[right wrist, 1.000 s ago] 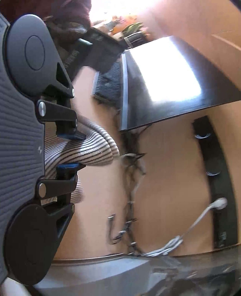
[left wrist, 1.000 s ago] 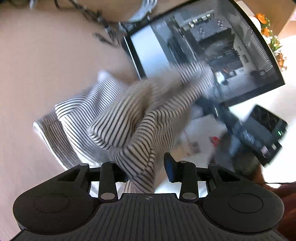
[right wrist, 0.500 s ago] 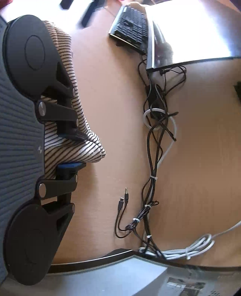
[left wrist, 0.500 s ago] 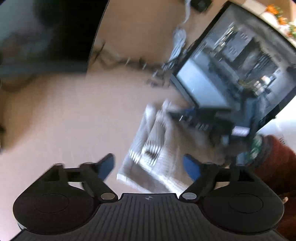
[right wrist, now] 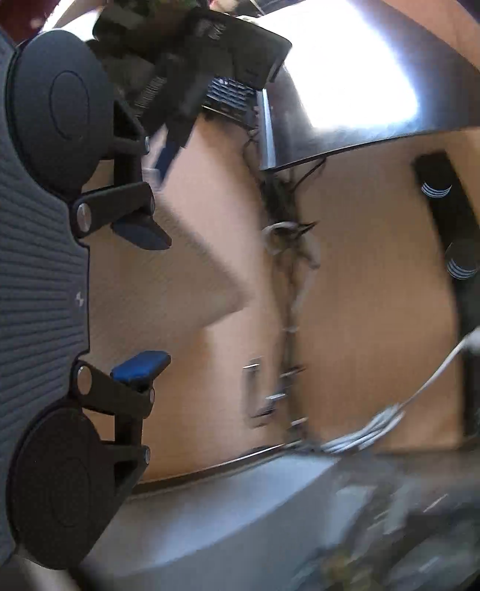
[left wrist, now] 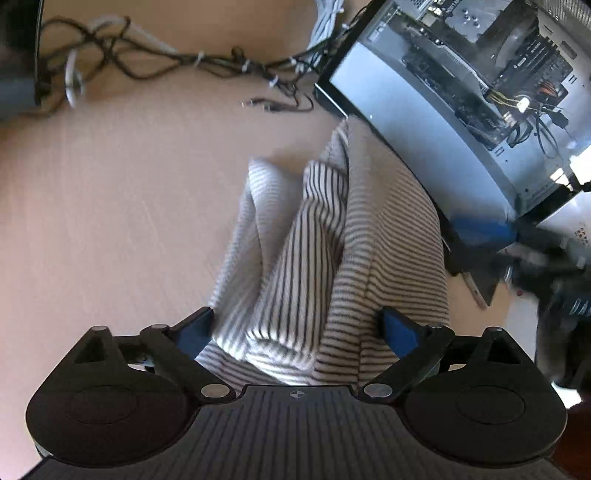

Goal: Fold clothes
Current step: 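Fold the sweater over with the right gripper while the left gripper grasps the other end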

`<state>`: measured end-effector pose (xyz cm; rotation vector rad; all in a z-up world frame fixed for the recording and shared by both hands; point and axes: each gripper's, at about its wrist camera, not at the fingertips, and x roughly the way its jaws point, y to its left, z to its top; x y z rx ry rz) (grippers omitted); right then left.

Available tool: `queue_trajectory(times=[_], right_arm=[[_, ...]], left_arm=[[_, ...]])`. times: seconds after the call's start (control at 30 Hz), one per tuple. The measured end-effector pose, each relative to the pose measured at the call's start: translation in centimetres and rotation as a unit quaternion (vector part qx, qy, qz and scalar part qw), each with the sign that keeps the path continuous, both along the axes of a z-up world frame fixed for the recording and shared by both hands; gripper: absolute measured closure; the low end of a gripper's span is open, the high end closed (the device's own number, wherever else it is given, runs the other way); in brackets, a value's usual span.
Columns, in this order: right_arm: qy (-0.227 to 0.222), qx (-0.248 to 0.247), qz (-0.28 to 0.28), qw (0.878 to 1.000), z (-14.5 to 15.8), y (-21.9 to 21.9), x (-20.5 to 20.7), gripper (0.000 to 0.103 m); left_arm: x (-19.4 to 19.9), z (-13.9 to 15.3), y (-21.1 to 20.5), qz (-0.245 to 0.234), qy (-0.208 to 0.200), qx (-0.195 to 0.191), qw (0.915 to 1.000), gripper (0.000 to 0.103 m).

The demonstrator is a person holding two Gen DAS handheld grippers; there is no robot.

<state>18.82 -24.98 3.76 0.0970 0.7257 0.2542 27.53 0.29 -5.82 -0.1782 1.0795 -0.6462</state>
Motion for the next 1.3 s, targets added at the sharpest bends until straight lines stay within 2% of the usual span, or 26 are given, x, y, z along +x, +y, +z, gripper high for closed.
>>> queue_trajectory(times=[0.1,0.3,0.43,0.53,0.6,0.63,0.73,0.8,0.93,1.0,1.03,1.1,1.13,1.23,1.3], right_arm=[[0.009,-0.015,0.001,1.000,-0.4,0.2,1.1,0.045],[0.028,-0.045,0.002,0.999,-1.3,0.6,3.2,0.041],[0.040,-0.066,0.003,0.997,-1.9,0.8,4.7,0.041],[-0.001,-0.098,0.030,0.995,0.0,2.6,4.0,0.038],[-0.030,-0.119,0.046,0.991,1.0,3.9,2.2,0.028],[-0.041,-0.125,0.053,0.990,1.2,4.5,1.1,0.028],[-0.047,-0.125,0.073,0.988,0.5,6.2,-1.9,0.028],[-0.034,-0.133,0.083,0.987,-1.0,7.4,-2.8,0.028],[-0.022,-0.184,0.076,0.980,-4.2,8.5,-3.2,0.027],[-0.023,-0.212,0.068,0.975,-5.1,8.6,-2.8,0.027],[-0.024,-0.215,0.070,0.974,-5.0,8.5,-2.8,0.030],[-0.031,-0.228,0.080,0.970,-4.4,8.4,-3.2,0.067],[-0.037,-0.238,0.082,0.967,-4.0,8.3,-3.4,0.073],[-0.037,-0.222,0.070,0.972,-2.0,6.4,-3.0,0.080],[-0.030,-0.162,0.049,0.985,0.3,4.7,-2.4,0.083]], left_arm=[[-1.4,0.1,-0.7,-0.021,-0.002,-0.008,0.9997,0.016],[-4.7,0.0,-4.5,-0.094,0.011,-0.033,0.9950,0.014],[-5.8,0.3,-5.6,-0.095,0.011,-0.046,0.9944,0.014],[-6.2,1.6,-3.8,-0.071,-0.004,-0.054,0.9960,0.013],[-6.2,2.5,-1.3,-0.031,-0.013,-0.061,0.9976,0.013],[-6.0,2.8,0.1,-0.002,-0.014,-0.066,0.9977,0.013],[-5.0,2.7,3.7,0.092,-0.003,-0.078,0.9927,0.020],[-4.3,2.4,4.8,0.135,0.009,-0.089,0.9868,0.031],[-3.9,1.5,3.4,0.115,0.029,-0.098,0.9881,0.041],[-3.7,1.0,2.7,0.105,0.038,-0.102,0.9884,0.050],[-3.6,0.8,2.3,0.100,0.043,-0.105,0.9885,0.053],[-3.4,0.3,1.6,0.090,0.053,-0.109,0.9885,0.061],[-3.3,0.1,1.2,0.085,0.058,-0.111,0.9885,0.062],[-3.1,-0.9,-0.1,0.071,0.073,-0.111,0.9887,0.063],[-3.0,-1.7,-0.9,0.061,0.082,-0.109,0.9887,0.063]])
